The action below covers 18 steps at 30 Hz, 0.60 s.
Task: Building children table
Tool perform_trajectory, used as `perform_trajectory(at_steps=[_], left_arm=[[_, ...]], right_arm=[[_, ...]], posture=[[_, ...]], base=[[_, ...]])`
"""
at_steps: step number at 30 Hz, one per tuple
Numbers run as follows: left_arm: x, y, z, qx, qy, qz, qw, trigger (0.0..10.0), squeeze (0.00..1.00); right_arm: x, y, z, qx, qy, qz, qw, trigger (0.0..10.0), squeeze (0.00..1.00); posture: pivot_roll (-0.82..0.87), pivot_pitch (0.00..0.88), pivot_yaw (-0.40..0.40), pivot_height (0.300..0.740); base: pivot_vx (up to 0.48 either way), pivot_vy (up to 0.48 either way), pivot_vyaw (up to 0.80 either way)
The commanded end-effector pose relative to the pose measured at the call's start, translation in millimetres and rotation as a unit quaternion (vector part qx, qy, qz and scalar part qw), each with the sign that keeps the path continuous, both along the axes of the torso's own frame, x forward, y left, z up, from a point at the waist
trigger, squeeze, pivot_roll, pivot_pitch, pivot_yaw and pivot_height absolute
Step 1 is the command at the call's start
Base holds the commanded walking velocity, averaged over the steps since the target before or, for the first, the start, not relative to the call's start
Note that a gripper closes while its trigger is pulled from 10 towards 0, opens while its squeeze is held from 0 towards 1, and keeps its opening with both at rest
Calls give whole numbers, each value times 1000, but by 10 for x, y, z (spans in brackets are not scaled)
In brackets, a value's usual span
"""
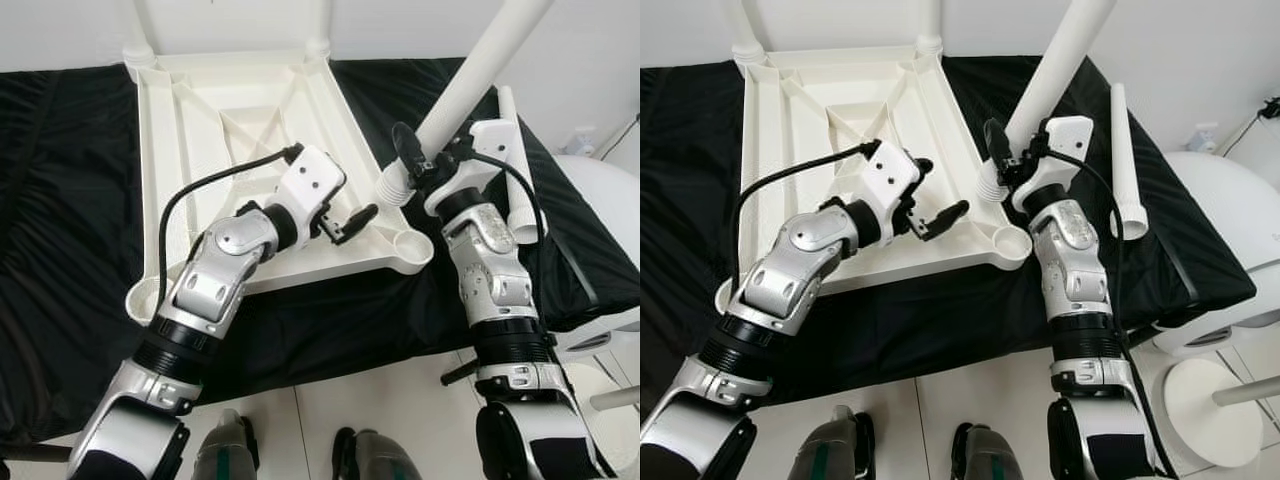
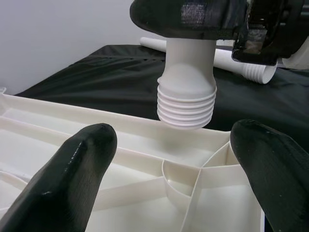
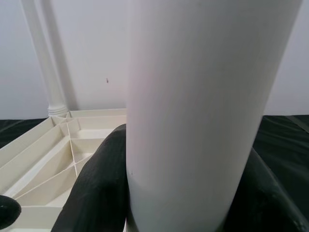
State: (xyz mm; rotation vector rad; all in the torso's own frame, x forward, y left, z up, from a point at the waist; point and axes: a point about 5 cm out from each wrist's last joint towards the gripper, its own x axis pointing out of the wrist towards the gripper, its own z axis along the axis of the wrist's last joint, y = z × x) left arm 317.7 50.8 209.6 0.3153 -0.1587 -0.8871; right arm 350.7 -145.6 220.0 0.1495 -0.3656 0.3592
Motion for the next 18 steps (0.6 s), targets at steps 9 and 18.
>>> perform_trajectory(at_steps=[9,18], left_arm=[[-26,-49,-147,0,25,-3,1000,10000,0],[-265,-198,-484,67,65,-91,991,10000,0]], right_arm=[[7,17,-17,-4,-8,-7,1000,10000,0],[-23,-19,-67,-8,-5,-15,1000,10000,0]], posture=[[49,10,-29,740],[39,35,-11,740]], base=[[0,0,0],[0,0,0]])
